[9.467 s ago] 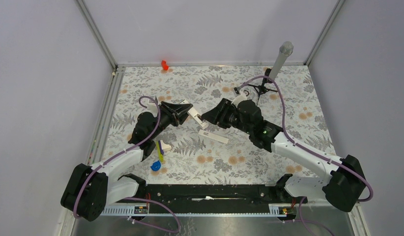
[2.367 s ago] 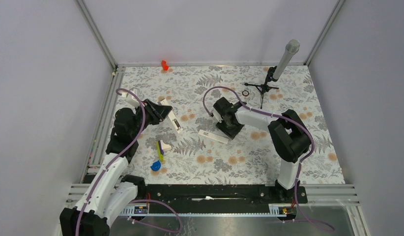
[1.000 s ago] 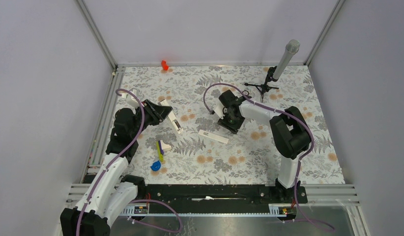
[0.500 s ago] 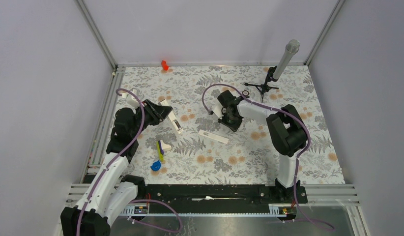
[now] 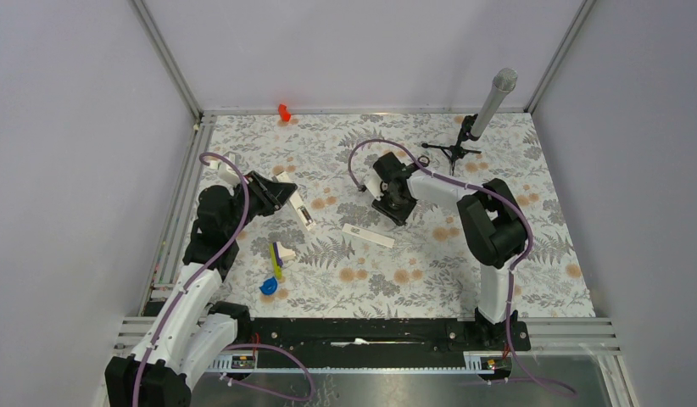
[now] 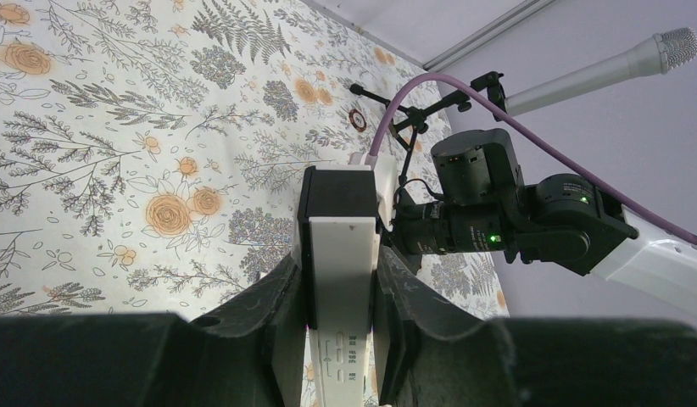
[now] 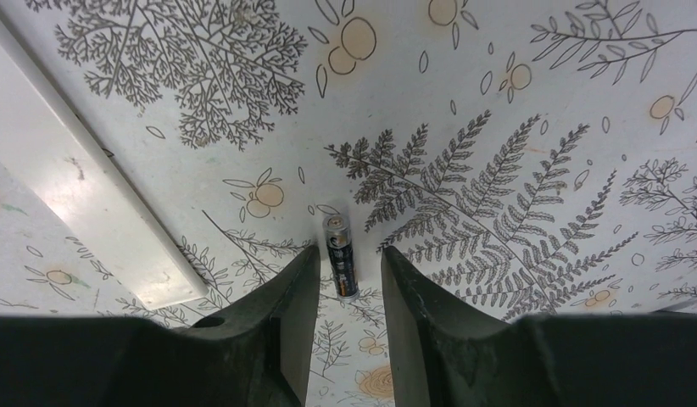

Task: Load the batteries into the remote control

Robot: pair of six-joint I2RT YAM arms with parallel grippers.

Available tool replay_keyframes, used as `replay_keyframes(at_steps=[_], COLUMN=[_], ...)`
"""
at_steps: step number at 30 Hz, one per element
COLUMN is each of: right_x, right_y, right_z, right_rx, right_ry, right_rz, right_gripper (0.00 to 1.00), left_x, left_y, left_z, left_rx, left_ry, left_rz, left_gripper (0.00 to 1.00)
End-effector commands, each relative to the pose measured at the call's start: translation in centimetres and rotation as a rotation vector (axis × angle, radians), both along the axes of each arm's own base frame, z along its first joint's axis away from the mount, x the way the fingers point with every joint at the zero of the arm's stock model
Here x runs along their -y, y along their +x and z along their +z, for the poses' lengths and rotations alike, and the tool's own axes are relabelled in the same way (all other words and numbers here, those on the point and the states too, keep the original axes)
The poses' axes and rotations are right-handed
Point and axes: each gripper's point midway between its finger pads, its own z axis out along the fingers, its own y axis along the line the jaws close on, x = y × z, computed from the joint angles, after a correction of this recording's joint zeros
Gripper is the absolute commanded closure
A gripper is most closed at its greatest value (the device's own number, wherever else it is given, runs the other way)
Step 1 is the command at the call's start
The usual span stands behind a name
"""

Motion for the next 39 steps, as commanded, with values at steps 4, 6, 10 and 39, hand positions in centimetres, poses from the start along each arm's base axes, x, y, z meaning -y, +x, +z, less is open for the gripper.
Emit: replay_keyframes(at_steps=[4,6,10,39], right_x=[-1.8,-1.9,-1.4,-16.9], right_y=[0.7,0.8,1.8,-6.2], right_z=[0.1,-0.1,0.5,32.9], right_rx=[0.022,0.022,0.077,0.221], right_ry=[0.070,0.072,0.046,1.415], right_rz=[0.010,0.001,-0.065,-0.312], right_gripper=[0.73,0.82,0.99,1.00], left_x=[0.2,0.2,0.5,3.2], left_y=[0.0,-0.1,-0.3,0.0], left_z=[2.2,2.1,2.5,5.6], left_rx=[0.084,0.086,0.104,0.090], left_ry=[-0.017,-0.016,-0.021,-0.389], left_rz=[-0.022,-0.023,-0.044,-0.165], left_gripper=[1.00,1.00,1.00,1.00])
